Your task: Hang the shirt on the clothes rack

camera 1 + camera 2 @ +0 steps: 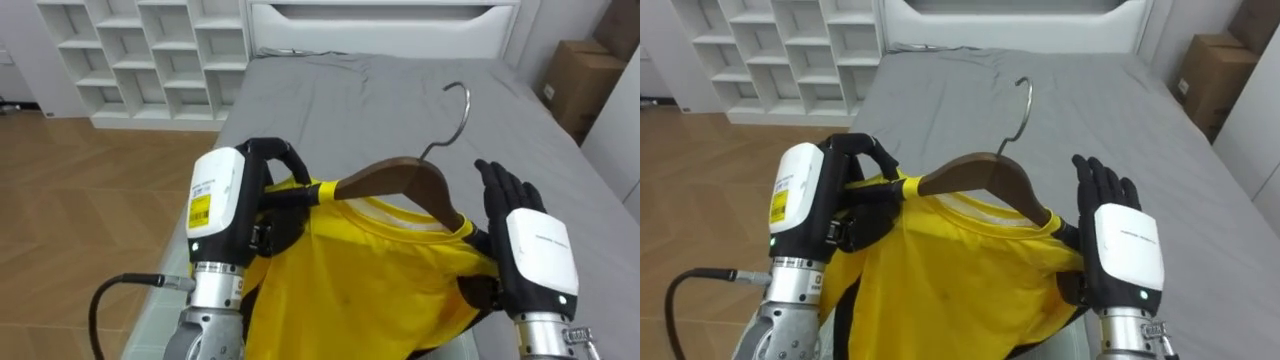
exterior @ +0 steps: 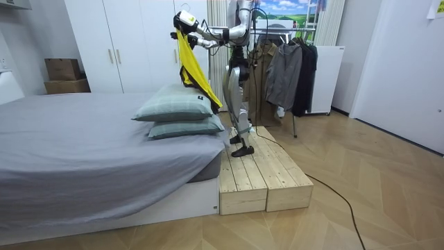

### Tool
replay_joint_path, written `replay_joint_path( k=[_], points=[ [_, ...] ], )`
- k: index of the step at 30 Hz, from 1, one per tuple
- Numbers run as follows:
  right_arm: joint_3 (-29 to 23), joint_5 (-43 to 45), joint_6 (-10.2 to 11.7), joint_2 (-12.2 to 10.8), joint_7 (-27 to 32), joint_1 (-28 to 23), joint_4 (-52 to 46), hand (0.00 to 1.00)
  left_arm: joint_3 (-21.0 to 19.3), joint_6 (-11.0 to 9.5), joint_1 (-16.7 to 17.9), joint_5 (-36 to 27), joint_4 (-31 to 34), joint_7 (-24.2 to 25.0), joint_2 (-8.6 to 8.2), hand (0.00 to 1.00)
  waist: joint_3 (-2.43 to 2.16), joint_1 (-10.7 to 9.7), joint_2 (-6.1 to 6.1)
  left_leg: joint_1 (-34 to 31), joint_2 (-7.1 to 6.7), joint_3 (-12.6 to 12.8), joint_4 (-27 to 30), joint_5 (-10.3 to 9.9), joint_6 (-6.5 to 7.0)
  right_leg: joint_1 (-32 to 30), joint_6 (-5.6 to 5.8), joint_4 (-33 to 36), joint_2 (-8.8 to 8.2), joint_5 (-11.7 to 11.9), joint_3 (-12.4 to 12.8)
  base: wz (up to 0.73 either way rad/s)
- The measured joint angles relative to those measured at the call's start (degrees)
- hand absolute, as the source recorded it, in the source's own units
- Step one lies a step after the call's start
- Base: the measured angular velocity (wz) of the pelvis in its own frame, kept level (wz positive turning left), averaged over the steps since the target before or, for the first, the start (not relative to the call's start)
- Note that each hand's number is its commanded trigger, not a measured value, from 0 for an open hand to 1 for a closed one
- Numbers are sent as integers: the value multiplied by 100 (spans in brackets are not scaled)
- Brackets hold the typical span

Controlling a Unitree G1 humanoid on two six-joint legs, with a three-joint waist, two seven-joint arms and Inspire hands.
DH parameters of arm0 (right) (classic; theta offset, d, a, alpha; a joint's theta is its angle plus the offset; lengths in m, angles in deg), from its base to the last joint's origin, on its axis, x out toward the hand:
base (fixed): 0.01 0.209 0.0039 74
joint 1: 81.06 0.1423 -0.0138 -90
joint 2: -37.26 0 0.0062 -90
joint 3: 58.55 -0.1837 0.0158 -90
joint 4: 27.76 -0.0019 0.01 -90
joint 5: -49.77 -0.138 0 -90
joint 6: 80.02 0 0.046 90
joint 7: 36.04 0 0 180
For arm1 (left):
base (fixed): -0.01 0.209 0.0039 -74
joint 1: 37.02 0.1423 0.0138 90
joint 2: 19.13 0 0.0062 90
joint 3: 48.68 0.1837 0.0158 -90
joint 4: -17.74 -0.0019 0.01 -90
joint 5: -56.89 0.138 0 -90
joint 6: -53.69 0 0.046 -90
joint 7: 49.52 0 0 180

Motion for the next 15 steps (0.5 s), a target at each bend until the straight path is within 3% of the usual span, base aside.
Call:
replay_joint_path(
  k=[15],
  points=[
    [111, -13, -3, -6, 861, 40, 264, 0, 350, 9, -1, -17, 16, -1, -13, 100, 1, -5, -12, -20, 2, -2, 13, 0, 0, -9, 2, -4, 4, -2, 2, 0]
  ],
)
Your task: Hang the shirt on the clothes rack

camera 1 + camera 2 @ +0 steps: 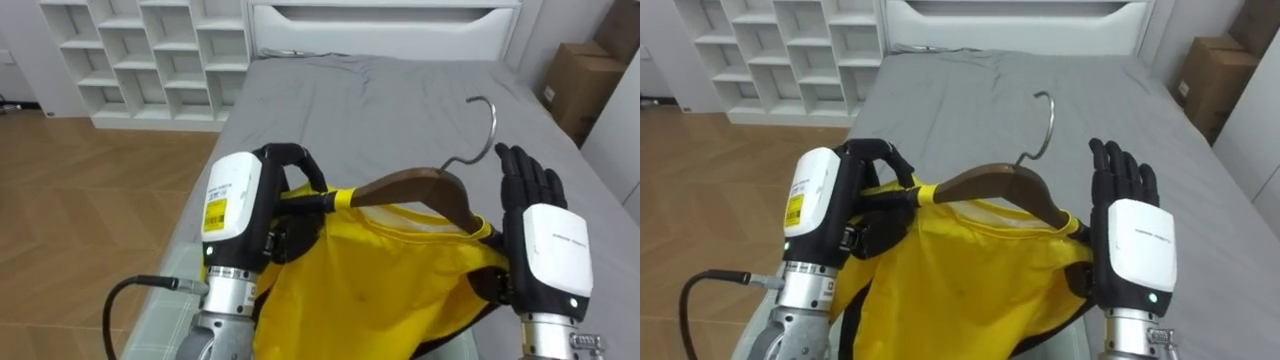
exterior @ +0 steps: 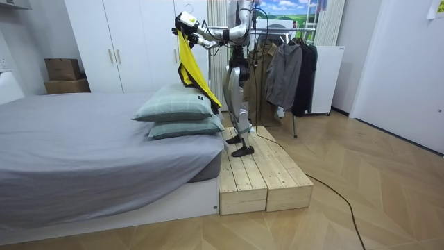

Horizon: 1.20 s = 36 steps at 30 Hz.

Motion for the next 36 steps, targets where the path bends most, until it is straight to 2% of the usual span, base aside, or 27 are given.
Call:
replay_joint_path(
  k=[10, 25, 26, 27, 29, 36],
  points=[
    [256, 7, -19, -32, 180, 319, 224, 0, -2, 123, -1, -7, 1, 3, -48, 100, -2, 17, 3, -52, 0, -15, 24, 0, 0, -29, 0, -2, -4, 0, -29, 0],
    [290, 1, -53, -195, 285, 321, 258, 0, -2, 231, -1, -231, 1, 25, -74, 100, -1, 19, 2, -71, -5, -65, 34, 0, 0, -23, -1, -1, -5, 0, -69, 1],
    [290, 0, -53, -204, 285, 321, 265, 4, -2, 233, -1, -231, 1, 30, -74, 100, -1, 20, 2, -72, -5, -69, 34, 0, 0, -22, 0, -2, -5, 0, -75, 4],
    [289, -2, -53, -222, 287, 322, 286, 52, -2, 246, -1, -231, 1, 48, -75, 100, -1, 19, 1, -73, -5, -77, 34, 0, 0, -19, 0, -2, -4, 0, -81, 3],
    [292, -2, -53, -228, 288, 322, 345, 100, -1, 261, -1, -228, 1, 99, -75, 100, -1, 14, 1, -73, -6, -89, 35, 0, 0, -16, 0, -3, -5, 0, -93, 3],
    [369, -18, -126, -232, 290, 323, 447, 100, -2, 320, -2, -225, 1, 194, -72, 100, 1, 9, -9, -95, -12, -148, 42, 0, 0, -16, 0, -3, -7, 0, -146, 3]
  ],
)
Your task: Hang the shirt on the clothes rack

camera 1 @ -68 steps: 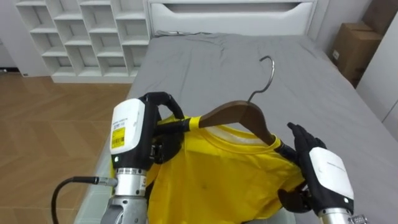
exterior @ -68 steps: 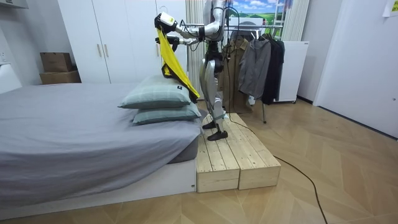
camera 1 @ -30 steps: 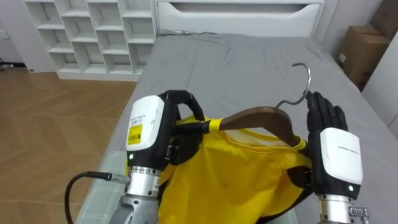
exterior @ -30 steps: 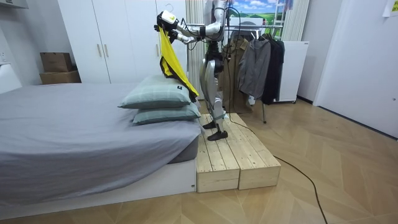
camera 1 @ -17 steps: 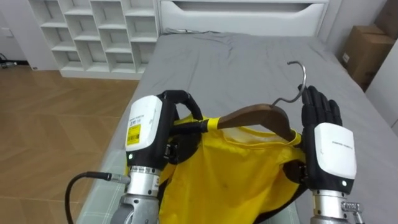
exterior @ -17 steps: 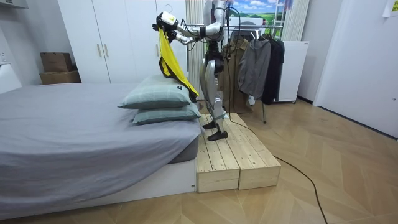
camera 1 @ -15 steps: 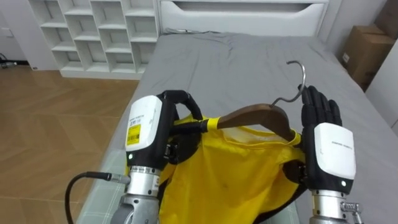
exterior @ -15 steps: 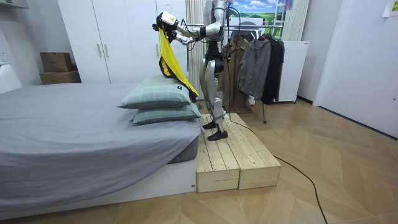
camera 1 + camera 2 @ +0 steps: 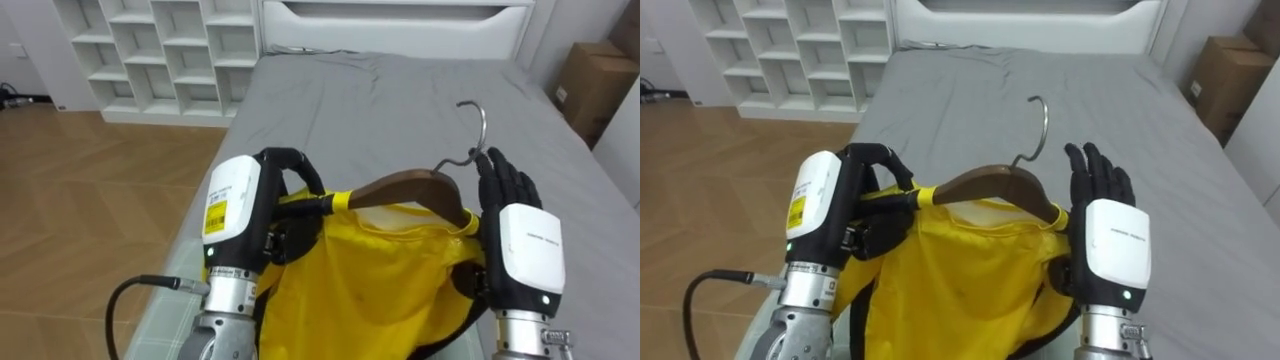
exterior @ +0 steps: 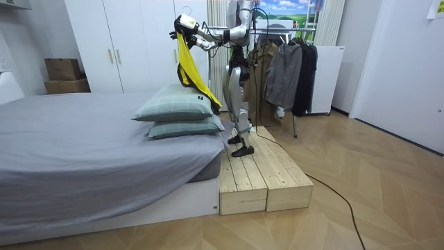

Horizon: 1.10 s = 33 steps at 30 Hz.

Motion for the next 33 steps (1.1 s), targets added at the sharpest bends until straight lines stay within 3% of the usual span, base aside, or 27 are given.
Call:
replay_joint_path(
  k=[6, 11, 33],
  points=[
    [22, -131, -53, -11, -29, 94, 408, 100, -37, 147, -1, 7, 0, 140, -2, 100, 6, 3, -46, -12, -1, 1, 1, 0, 0, -2, 0, -6, -3, 0, -8, 0],
    [30, -275, -56, -13, -88, 102, 414, 100, -37, 152, -2, 6, 4, 175, -3, 100, 11, 20, -60, -17, -2, 1, 1, 0, 0, -6, 0, -11, -3, 0, -8, 0],
    [134, -275, 23, -27, -236, 106, 513, 100, -159, 360, -8, 18, 10, 310, 2, 100, 6, -44, -9, -29, -1, 6, 10, 0, 0, 0, 0, -15, -8, 0, -27, 0]
  ],
)
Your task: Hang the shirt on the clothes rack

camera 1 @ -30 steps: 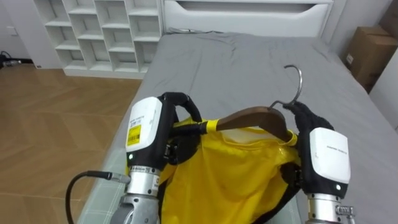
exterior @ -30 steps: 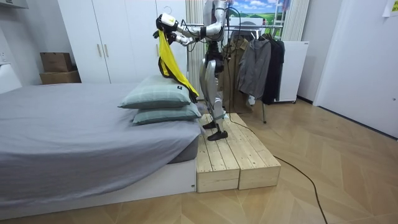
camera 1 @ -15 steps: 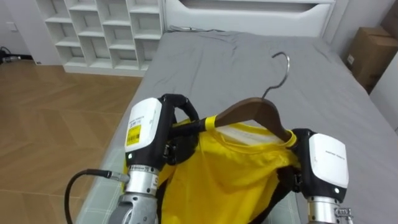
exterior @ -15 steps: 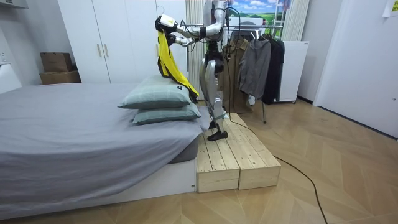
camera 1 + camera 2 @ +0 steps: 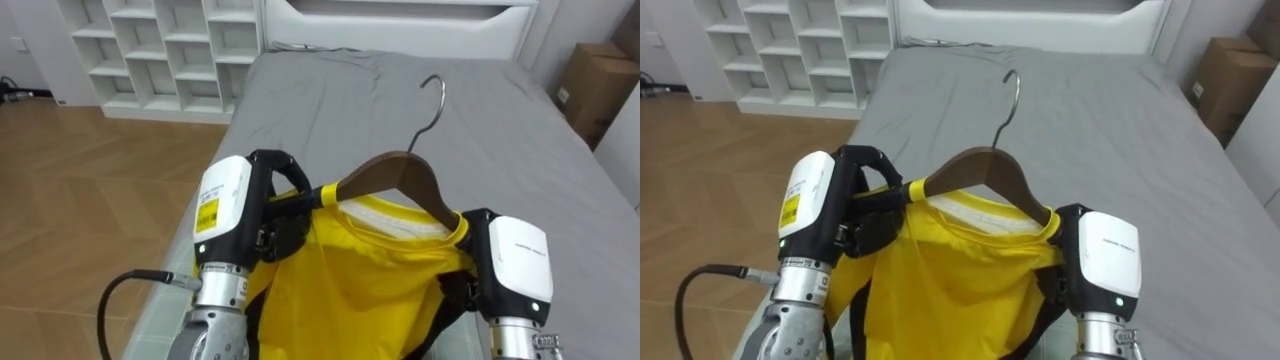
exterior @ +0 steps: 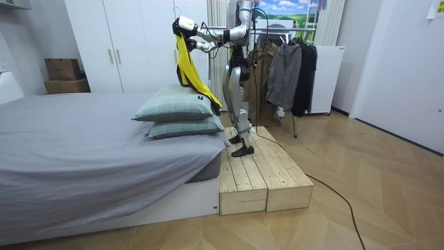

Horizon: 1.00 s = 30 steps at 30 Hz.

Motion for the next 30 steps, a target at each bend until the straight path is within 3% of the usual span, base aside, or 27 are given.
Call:
replay_joint_path(
  k=[6, 8, 9, 10, 15, 21, 30],
  points=[
    [-7, 1, -12, 3, -35, 1, 123, 100, 13, 135, 0, 95, 0, 142, -14, 100, 0, -57, 82, -3, 0, 3, 2, 0, 0, 2, 0, -7, -2, 0, 0, 0],
    [7, -5, -10, 2, -37, 0, 144, 100, 18, 167, 0, 93, 0, 142, -15, 67, 0, -99, 99, 2, 0, 3, 2, 0, 0, 14, 0, -14, -3, 0, -1, 0],
    [8, -6, -10, 1, -38, 0, 145, 100, 21, 172, 0, 89, 0, 142, -15, 41, 2, -127, 105, 6, 0, 4, -3, 0, 0, 22, 0, -26, -3, 0, -1, 0],
    [8, -7, -9, 1, -38, -1, 152, 100, 29, 177, 0, 82, 0, 142, -14, 0, 2, -145, 105, 17, -2, 4, -9, 0, 0, 38, -1, -47, -4, 1, 0, 0],
    [18, -7, -8, 2, -38, -3, 160, 100, 58, 181, -2, -47, 0, 143, -28, 0, 2, -204, 105, 50, 0, 8, -18, 0, 0, 69, -2, -66, 0, 1, 6, 0],
    [180, 105, -75, -6, -171, -5, 322, 100, 227, 81, -12, -365, 1, 162, -179, 0, 3, -160, 104, 45, -2, 19, -35, 0, -1, 48, -2, -66, -1, 1, 28, -1],
    [174, 65, -91, 23, -337, -4, 292, 100, 228, 48, 0, -1053, -2, 344, -52, 0, -1, -91, 85, 86, 7, 100, -96, 0, 0, 25, -1, -54, -1, 1, 109, -5]
  ],
)
